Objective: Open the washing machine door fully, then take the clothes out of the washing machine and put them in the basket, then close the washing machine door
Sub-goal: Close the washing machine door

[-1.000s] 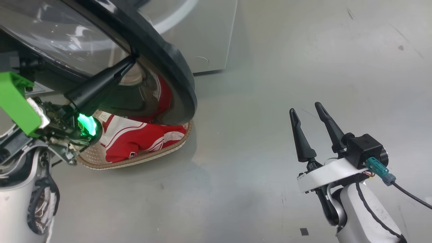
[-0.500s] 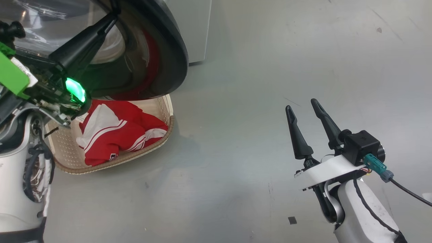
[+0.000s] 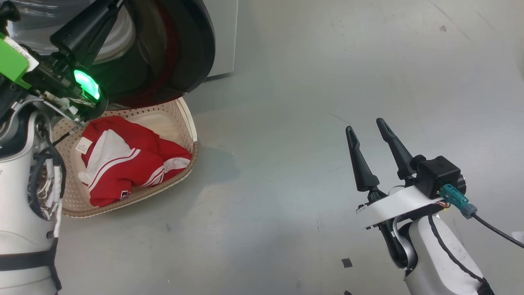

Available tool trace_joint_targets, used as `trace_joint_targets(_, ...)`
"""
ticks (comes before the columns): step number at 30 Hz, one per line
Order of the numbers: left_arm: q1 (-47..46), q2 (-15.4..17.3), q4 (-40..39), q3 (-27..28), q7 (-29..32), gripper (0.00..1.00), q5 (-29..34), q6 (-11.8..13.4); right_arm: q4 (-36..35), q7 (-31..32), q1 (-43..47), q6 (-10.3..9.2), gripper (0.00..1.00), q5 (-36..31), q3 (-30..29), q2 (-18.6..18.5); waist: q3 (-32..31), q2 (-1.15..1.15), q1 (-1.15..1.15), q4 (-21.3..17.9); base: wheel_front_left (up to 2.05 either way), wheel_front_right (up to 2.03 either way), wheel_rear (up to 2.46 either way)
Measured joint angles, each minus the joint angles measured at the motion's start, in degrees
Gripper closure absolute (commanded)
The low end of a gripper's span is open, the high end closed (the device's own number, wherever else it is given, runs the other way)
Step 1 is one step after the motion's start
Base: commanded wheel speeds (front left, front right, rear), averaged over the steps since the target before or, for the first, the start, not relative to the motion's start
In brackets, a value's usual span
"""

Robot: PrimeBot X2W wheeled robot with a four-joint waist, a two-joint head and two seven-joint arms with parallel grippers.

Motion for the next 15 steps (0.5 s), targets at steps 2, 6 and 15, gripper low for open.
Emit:
trace_joint_targets(2,-0.5,-0.2,0.8,0.0,0.0,1.00,0.1,-0.1,0.0,0.0,-0.1,-0.01,0.00,0.0,0.0,0.0,0.0,0.00,0.00,0.0,0.00,0.00,0.00)
trace_joint_targets(6,-0.7,-0.2,2.4,-0.1,-0.5,1.00,0.5,-0.6,0.0,0.0,-0.2,-0.02,0.00,0.0,-0.3,0.0,-0.1,0.00,0.00,0.1,0.00,0.00,0.00)
trace_joint_targets(15,-0.7,-0.7,6.3,-0.6,-0.5,1.00,0.7,-3.1,-0.1,0.0,-0.2,-0.08,0.00,0.0,-1.6,0.1,-0.7,0.00,0.00,2.2,0.00,0.00,0.00)
